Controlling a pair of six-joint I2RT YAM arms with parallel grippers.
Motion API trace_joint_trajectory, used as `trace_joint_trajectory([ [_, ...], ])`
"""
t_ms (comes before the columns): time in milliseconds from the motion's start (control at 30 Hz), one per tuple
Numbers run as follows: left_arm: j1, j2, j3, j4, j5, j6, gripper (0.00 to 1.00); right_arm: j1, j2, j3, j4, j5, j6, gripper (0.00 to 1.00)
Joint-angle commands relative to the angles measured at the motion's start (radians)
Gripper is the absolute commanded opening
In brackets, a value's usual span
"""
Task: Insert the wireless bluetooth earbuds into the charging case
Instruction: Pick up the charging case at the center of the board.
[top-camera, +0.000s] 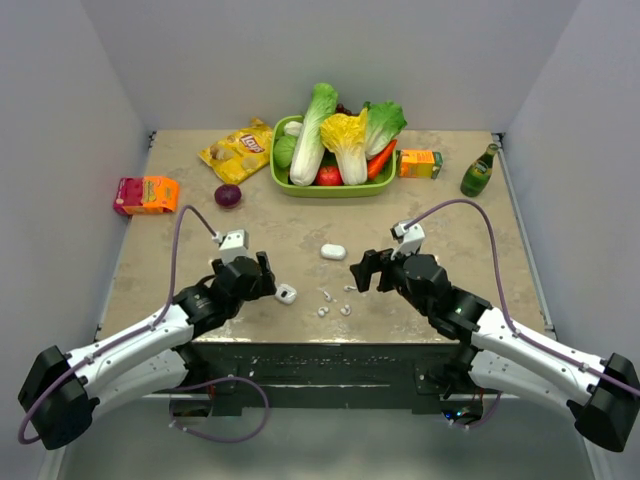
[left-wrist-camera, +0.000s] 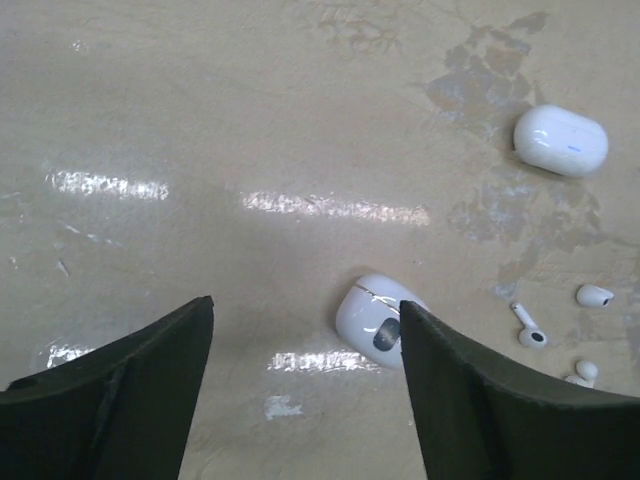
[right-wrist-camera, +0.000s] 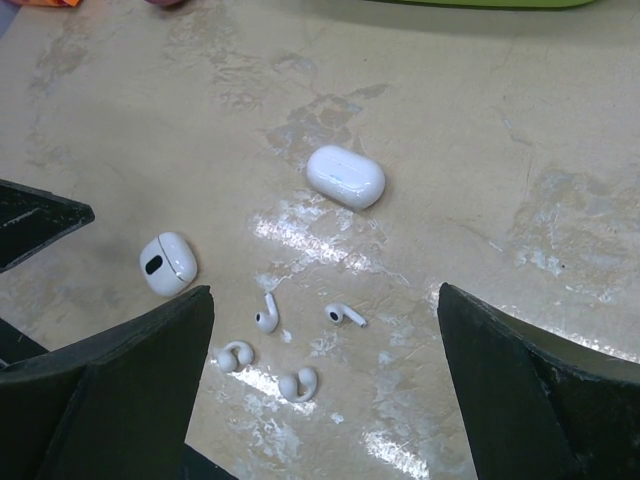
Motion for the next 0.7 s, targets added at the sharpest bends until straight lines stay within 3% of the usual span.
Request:
trace_joint_trajectory([
  [0,-0.002,-0.016,0.019,-0.075,-0.04,-0.045,0.69,0.001,-0.025,0.027,0.027,-0.021,-0.016,0.96],
  [33,-0.002,-0.024,0.007,-0.068,-0.015,-0.042,0.5,-0.001,-0.028,0.024,0.029,-0.021,-0.014,0.96],
  [100,-0.002,-0.036,-0.032,-0.035,0.011,-0.042,0.31,0.001,-0.031,0.021,0.03,-0.019,-0.011,0.95],
  [133,-0.002,-0.038,-0.044,-0.029,0.031,-0.045,0.03,0.001,-0.03,0.021,0.029,-0.019,-0.011,0.95],
  [367,-0.027,0.005,-0.136,0.072,0.118,-0.069,0.0,0.001,-0.028,0.018,0.023,-0.013,-0.007,0.94],
  [667,-0.142,0.077,-0.179,0.205,0.149,-0.114,0.0,0.001,-0.01,0.023,0.026,-0.008,-0.005,0.94],
])
